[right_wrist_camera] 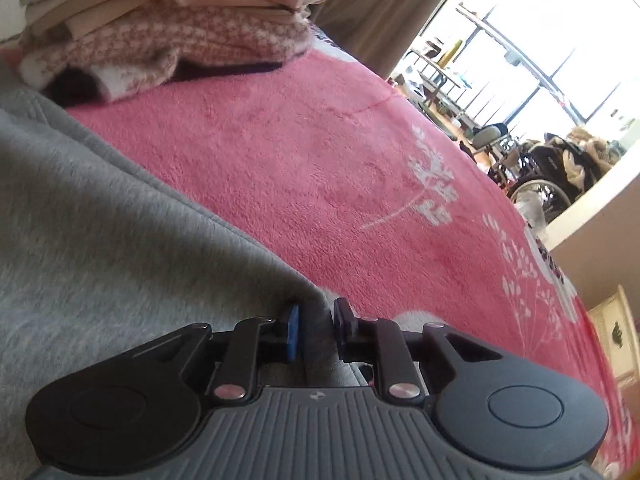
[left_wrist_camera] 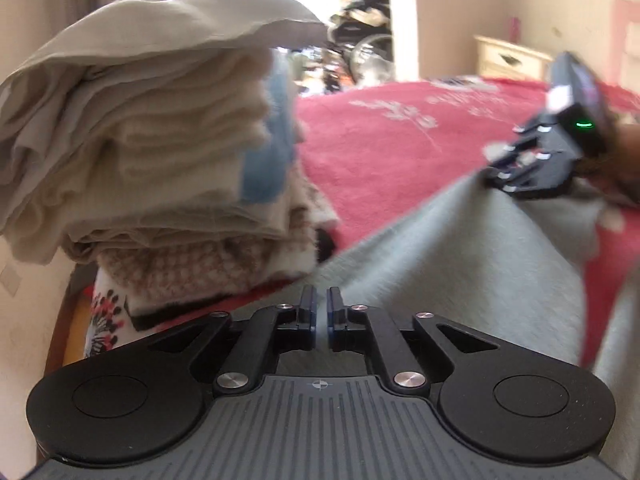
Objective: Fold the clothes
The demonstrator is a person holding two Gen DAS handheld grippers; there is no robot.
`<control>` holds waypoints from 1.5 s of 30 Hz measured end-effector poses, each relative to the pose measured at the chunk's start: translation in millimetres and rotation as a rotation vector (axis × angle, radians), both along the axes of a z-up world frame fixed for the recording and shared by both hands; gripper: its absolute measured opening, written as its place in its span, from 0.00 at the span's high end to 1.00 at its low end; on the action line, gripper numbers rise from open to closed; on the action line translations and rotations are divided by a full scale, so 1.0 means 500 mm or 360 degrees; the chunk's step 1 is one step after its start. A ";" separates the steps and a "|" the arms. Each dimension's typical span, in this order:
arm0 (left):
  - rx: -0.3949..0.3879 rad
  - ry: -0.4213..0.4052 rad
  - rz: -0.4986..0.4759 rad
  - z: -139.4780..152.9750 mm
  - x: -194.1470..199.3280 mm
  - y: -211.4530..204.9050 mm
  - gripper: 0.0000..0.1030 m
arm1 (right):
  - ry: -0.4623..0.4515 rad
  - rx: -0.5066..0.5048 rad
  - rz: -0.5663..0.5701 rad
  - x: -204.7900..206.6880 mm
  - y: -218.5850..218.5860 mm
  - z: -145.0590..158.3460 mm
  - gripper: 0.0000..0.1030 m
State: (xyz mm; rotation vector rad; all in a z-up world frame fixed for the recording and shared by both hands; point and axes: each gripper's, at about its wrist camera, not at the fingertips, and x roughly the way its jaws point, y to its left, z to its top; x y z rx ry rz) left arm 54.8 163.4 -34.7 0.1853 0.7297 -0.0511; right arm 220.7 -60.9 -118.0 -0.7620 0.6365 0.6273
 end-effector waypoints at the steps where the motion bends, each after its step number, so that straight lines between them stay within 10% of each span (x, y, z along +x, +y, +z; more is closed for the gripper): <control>1: 0.0059 0.0049 -0.0024 -0.014 0.007 -0.006 0.90 | 0.0027 0.0028 -0.0007 0.006 -0.011 0.011 0.71; 4: 0.0195 0.0170 0.0003 -0.063 0.031 -0.013 0.90 | 0.0192 0.0185 -0.0064 0.033 -0.060 0.058 0.44; 9: 0.0161 0.0173 0.0071 -0.073 0.044 -0.002 0.89 | 0.0532 0.0710 -0.0318 0.086 -0.224 0.178 0.38; 14: 0.0164 0.0163 0.0081 -0.055 0.032 0.000 0.85 | 0.0447 0.1033 -0.0790 0.062 -0.473 0.292 0.30; 18: 0.0068 0.0068 0.0073 -0.013 0.010 0.001 0.80 | 0.0382 0.0954 -0.1278 0.005 -0.652 0.292 0.30; 25: -0.0032 0.0060 -0.0090 0.010 0.046 -0.092 0.78 | 0.0633 0.1003 -0.1630 -0.148 -0.745 0.214 0.33; 33: -0.0082 0.0079 -0.0384 -0.023 0.073 -0.251 0.78 | 0.0679 0.0999 -0.1952 -0.126 -0.866 0.109 0.34; 36: -0.0076 0.0085 -0.0513 -0.038 0.078 -0.309 0.77 | 0.0783 0.1005 -0.1875 -0.115 -0.860 0.090 0.56; 38: -0.0058 0.0088 -0.0567 -0.046 0.076 -0.337 0.77 | 0.0716 0.0930 -0.1814 -0.124 -0.840 0.103 0.92; 45: 0.0001 0.0092 -0.0693 -0.070 0.076 -0.387 0.77 | 0.0163 0.0732 -0.1505 -0.168 -0.769 0.199 0.95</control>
